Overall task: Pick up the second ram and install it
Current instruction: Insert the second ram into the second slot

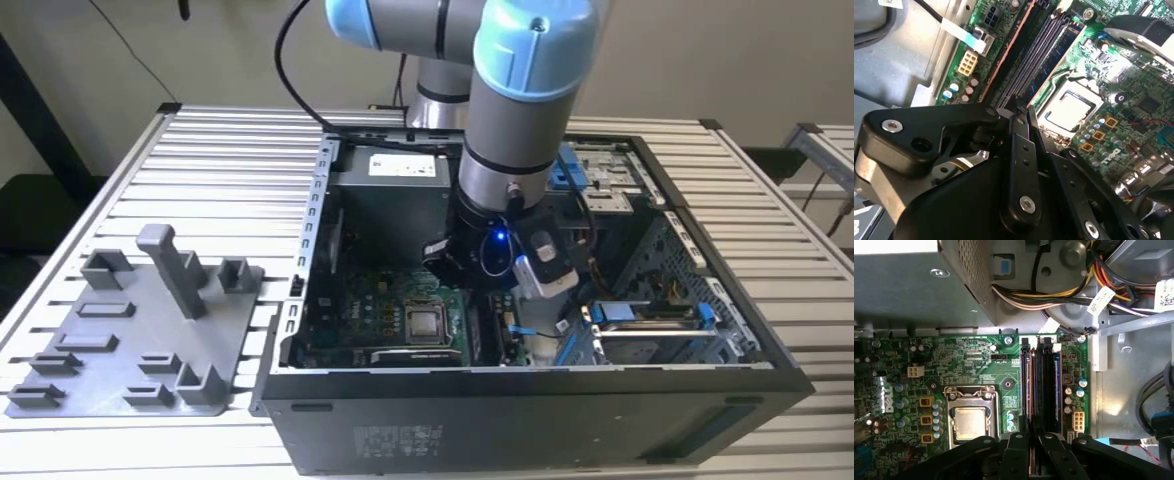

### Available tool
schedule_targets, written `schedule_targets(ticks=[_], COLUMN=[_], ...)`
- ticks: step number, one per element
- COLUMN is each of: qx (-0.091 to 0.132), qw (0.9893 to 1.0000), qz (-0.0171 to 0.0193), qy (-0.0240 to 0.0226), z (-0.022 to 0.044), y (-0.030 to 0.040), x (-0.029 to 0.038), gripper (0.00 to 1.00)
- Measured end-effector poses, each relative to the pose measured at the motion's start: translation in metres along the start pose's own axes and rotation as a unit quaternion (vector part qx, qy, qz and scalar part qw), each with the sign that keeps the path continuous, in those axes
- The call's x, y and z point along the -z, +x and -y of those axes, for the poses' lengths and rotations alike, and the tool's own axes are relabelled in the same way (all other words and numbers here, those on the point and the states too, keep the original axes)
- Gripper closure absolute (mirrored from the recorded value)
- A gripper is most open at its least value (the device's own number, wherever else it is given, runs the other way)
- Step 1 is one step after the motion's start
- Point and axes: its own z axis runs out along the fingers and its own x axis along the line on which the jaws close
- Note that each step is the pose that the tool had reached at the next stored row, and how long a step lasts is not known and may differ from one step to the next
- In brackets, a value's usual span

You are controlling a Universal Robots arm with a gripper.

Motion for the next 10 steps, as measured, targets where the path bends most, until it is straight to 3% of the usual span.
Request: schedule_targets(ticks=[3,10], qx=[0.000,0.000], qw=[1.0000,1.0000], qz=[0.0048,0.0050], qy=[-0.0006,-0.0005], z=[0.0001,0.0003], y=[0.0000,-0.0007], x=[-0.0003,-0.0014], gripper=[0.86,0.86])
